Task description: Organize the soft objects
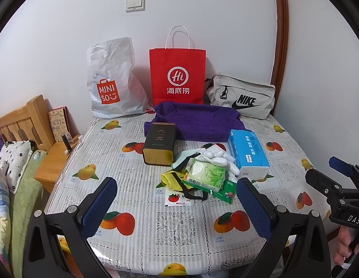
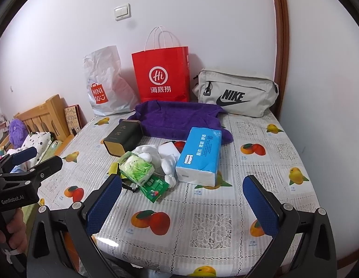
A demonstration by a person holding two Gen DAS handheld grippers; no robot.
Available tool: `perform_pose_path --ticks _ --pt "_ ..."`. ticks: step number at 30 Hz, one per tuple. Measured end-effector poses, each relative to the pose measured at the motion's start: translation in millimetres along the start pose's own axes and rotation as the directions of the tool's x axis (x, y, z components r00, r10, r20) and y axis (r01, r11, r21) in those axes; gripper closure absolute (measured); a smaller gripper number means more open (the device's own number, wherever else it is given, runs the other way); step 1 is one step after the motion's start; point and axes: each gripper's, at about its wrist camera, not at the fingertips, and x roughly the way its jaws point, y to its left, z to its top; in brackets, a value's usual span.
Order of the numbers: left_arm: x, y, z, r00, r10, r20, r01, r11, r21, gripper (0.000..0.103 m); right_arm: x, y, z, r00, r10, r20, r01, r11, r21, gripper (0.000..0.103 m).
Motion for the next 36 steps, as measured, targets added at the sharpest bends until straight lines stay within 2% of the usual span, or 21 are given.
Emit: perform_pose_path --ticks 27,36 --pt "1.2 -1.2 -7.6 1.0 0.007 -0.003 -0.007 1.0 0.002 0.0 3.4 4.5 0.7 1.0 0.001 0.002 -0.001 1.0 -0.023 0.0" --pt "40.2 23.5 -10.7 0.996 0.029 -0.086 -0.033 0.998 -0.049 0.0 28.4 0.7 -3.0 0.999 0.012 -0.049 -0.012 1.0 -0.005 0.0"
